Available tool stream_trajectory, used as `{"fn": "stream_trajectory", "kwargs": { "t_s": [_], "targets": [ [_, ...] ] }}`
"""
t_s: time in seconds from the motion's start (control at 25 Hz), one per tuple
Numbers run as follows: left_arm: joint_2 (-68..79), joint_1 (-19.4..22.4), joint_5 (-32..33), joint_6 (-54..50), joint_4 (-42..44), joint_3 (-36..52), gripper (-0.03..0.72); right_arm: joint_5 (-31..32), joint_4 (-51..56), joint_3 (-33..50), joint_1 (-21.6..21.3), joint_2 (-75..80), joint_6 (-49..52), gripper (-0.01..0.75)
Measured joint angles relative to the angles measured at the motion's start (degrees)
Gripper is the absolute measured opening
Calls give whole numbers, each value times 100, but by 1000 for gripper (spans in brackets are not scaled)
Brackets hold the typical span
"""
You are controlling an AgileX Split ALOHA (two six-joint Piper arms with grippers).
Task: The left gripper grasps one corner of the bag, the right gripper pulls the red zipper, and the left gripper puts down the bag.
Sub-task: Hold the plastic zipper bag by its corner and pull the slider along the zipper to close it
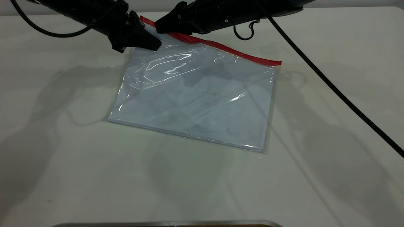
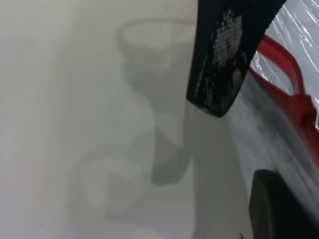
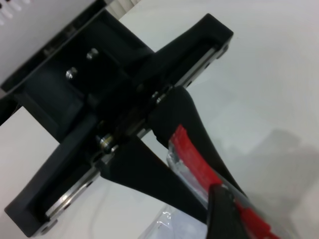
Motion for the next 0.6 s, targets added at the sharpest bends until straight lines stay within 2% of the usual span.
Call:
{"fn": "stream_trajectory", "kwargs": {
  "t_s": [0.24, 0.6],
  "targets": [
    [0, 0, -13, 0, 18, 0, 51, 90, 7, -6, 0, 65, -88, 376],
    [0, 0, 6, 4, -62, 0, 51, 298, 1, -6, -66, 76, -448, 49]
  ]
}}
